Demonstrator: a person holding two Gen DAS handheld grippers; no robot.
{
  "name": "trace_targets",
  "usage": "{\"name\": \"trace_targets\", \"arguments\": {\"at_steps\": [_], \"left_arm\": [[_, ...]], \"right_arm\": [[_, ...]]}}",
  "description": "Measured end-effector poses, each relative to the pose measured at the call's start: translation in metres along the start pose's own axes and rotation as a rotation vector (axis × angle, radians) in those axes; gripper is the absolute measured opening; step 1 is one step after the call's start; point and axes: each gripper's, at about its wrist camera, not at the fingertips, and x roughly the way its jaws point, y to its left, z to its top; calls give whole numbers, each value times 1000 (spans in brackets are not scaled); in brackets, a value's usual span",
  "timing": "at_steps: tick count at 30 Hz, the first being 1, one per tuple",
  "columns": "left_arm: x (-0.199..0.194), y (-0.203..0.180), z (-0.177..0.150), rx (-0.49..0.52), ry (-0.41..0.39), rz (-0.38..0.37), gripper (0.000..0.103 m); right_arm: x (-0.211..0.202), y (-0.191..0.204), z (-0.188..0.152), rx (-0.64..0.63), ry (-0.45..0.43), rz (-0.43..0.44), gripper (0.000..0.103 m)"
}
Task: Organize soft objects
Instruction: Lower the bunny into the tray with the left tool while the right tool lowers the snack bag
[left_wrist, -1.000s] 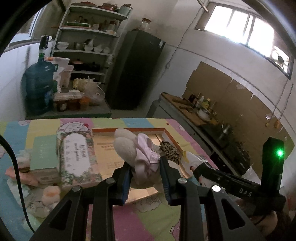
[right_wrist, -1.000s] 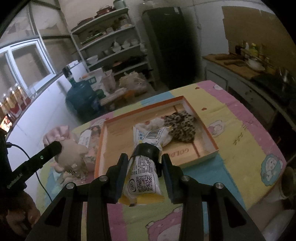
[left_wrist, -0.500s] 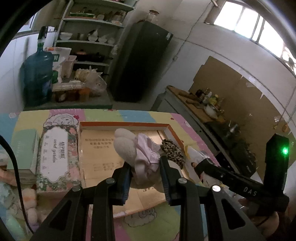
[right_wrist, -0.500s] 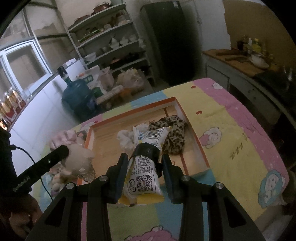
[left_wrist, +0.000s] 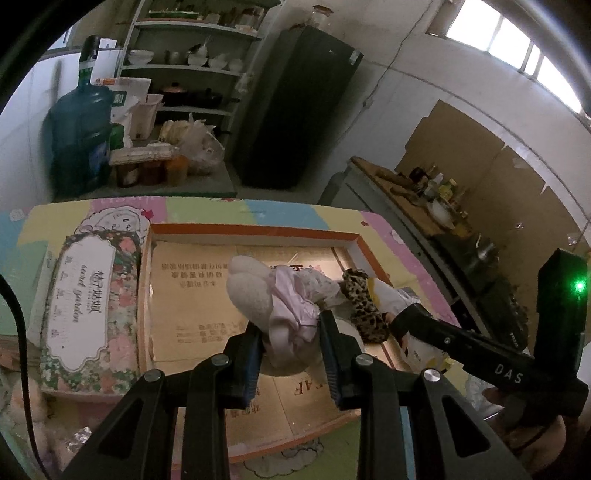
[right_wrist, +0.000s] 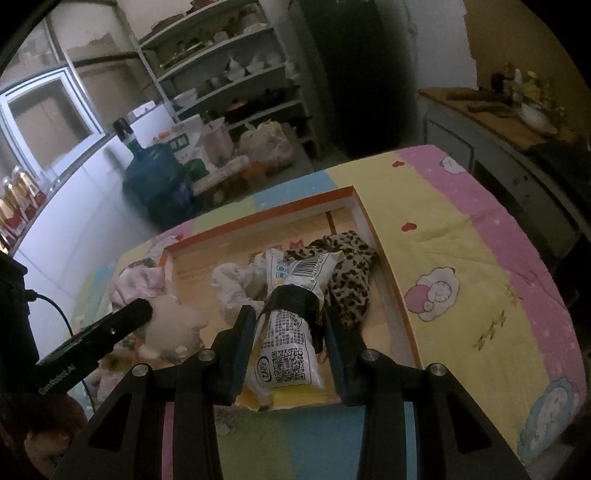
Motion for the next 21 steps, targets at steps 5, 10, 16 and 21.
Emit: {"name": "trace_targets", "arguments": {"at_steps": [5,10,16,21], "left_arm": [[12,2,1,-12,16,16,30],[21,3,0,-18,32,25,30],[31,4,-1,-20,49,34,30],[40,8,-4,-21,70,32,31]], "right_arm": [[12,-4,4,-5,18,7,39],[20,-6,6,-5,30,12,39],[29,-9,6,-1,47,16,39],[37,-12,4,3,63,15,39]]}}
